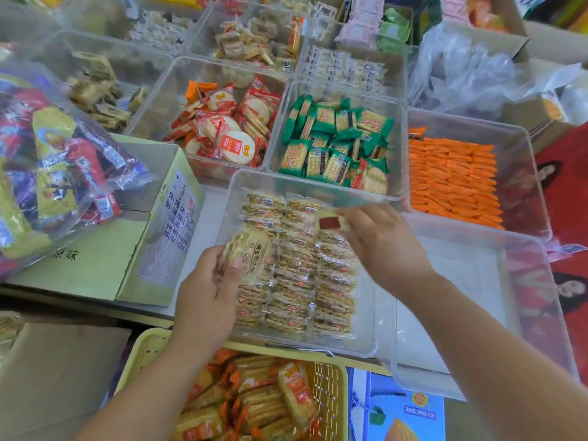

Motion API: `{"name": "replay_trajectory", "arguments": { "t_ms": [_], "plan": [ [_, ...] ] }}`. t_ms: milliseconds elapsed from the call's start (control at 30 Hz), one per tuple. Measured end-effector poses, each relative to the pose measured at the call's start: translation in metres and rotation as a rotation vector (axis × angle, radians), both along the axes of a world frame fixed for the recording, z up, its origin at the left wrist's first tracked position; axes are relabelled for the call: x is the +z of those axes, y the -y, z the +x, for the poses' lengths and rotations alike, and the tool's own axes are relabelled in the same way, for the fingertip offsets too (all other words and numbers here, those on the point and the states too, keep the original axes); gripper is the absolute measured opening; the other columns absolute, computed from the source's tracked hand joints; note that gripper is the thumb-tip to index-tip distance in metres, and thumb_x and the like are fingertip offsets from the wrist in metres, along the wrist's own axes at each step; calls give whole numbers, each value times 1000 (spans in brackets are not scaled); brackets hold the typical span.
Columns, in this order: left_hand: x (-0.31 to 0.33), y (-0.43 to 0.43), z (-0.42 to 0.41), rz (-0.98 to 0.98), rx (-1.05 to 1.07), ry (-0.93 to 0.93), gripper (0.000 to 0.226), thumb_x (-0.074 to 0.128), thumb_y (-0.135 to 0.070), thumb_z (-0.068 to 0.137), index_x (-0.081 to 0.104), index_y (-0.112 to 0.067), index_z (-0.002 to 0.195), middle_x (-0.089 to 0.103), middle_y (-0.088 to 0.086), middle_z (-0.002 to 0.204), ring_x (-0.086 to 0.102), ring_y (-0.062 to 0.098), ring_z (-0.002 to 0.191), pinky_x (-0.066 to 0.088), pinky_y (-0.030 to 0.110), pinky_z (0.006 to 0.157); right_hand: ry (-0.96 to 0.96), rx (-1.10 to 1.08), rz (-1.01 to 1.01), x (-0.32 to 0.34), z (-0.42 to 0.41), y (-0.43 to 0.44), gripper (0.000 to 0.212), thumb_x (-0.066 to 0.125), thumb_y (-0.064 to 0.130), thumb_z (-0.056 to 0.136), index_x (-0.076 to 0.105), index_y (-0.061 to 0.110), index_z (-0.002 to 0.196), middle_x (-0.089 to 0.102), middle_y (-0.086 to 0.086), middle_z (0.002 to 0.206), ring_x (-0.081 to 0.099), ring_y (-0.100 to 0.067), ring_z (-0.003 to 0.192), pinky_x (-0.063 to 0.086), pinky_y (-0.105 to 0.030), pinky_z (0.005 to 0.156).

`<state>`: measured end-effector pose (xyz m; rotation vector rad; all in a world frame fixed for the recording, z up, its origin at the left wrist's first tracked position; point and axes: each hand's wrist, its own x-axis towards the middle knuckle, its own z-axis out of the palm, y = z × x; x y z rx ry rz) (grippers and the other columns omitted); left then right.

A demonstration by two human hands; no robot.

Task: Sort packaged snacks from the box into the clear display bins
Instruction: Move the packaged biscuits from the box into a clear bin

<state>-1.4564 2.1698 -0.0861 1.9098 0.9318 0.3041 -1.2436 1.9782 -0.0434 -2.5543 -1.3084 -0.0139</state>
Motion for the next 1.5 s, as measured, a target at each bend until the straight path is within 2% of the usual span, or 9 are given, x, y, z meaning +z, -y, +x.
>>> {"name": "replay_trajectory", "arguments": {
  "t_ms": [200,433,667,767,933,1000,1100,1233,1500],
  "plan": [
    [-12,-7,-13,118,-40,-17,35,43,-62,100,56,-35,119,69,-16,99,66,15,82,54,43,70,181,-98,-385,-3,30,-36,15,51,24,101,55,20,115,62,-4,93,55,-28,83,36,-37,60],
    [-13,-7,-13,136,-59,-37,39,41,-61,94,59,-35,117,67,-19,88,62,9,67,41,30,56,207,-193,-714,-20,42,-70,27,54,9,90,57,16,116,39,-1,67,43,-22,67,33,-37,63],
    [-14,-10,-13,120,-62,-21,38,42,-58,96,60,-33,117,70,-17,86,57,3,57,37,27,52,168,-207,-770,-51,54,-81,33,56,7,89,57,16,120,47,0,69,45,-19,59,31,-33,54],
    [-14,-10,-14,99,-63,-15,33,42,-58,96,58,-37,115,69,-15,79,57,-1,54,34,23,49,87,-233,-670,-69,55,-80,36,52,7,90,57,16,124,62,-5,95,61,-27,86,38,-37,67],
    [-15,-11,-14,77,-58,2,33,43,-59,100,59,-36,118,71,-13,83,56,-3,52,33,19,49,-31,-290,-530,-88,52,-72,28,47,13,95,50,15,123,58,-9,119,54,-33,112,43,-44,94],
    [-16,-12,-14,61,-48,20,35,43,-60,98,59,-36,119,71,-16,88,57,0,52,36,23,50,-4,-305,-438,-90,45,-64,33,47,28,100,47,14,130,55,-9,128,49,-33,120,37,-46,106],
    [-17,-10,-15,62,-45,31,33,41,-66,95,57,-44,115,70,-24,92,59,1,54,38,24,51,56,-352,-335,-91,19,-50,69,34,54,101,29,10,154,35,-14,156,26,-34,147,13,-48,125],
    [-18,-10,-14,62,-31,40,32,38,-72,92,52,-53,114,68,-29,96,58,-1,58,38,25,53,-86,-402,-441,-100,-10,-43,97,-3,74,91,-8,7,160,-15,-18,167,-16,-33,154,-5,-48,126],
    [-16,-11,-12,42,10,64,27,40,-69,92,54,-54,110,64,-39,106,64,-6,94,47,25,69,-214,-402,-558,-111,6,-57,108,-3,85,85,-13,7,159,-21,-19,165,-17,-33,154,-8,-49,125]
  ]
}}
